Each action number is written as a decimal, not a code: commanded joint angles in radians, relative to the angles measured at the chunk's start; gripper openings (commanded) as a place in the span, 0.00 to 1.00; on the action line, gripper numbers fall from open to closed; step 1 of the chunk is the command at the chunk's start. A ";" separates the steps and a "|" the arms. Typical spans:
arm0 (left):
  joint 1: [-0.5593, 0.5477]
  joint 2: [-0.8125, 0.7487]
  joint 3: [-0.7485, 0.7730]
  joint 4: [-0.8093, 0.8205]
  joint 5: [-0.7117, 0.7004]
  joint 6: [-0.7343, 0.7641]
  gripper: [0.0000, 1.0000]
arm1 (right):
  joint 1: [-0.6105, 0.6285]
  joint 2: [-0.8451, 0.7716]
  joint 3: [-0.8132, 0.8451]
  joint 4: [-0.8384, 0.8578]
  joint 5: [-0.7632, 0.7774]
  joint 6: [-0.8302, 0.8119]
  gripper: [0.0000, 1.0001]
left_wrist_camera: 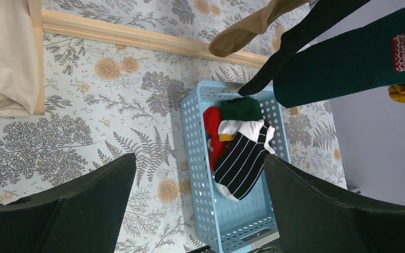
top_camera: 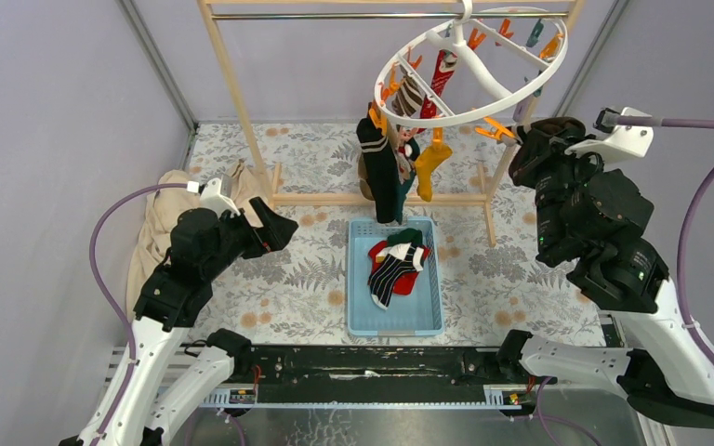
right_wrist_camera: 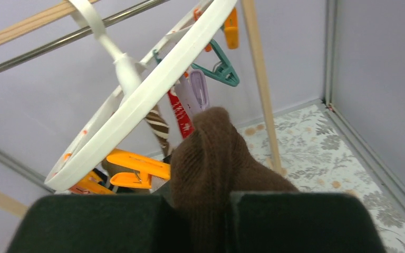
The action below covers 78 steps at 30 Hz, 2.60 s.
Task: Remove the socks clipped to the hanger
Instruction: Adjust the hanger on the clothesline.
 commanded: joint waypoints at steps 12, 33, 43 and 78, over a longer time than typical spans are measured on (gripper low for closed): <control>0.010 0.038 0.008 0.100 0.066 0.024 0.99 | -0.371 0.185 0.131 -0.275 -0.234 0.126 0.00; 0.010 0.060 0.002 0.116 0.038 0.037 0.99 | -0.762 0.422 0.086 -0.066 -0.797 0.249 0.00; 0.009 0.064 -0.006 0.124 0.029 0.030 0.99 | -0.762 0.542 0.185 -0.039 -0.868 0.239 0.01; 0.010 0.059 -0.032 0.130 0.024 0.027 0.99 | -0.529 0.526 0.209 -0.019 -0.805 0.153 0.32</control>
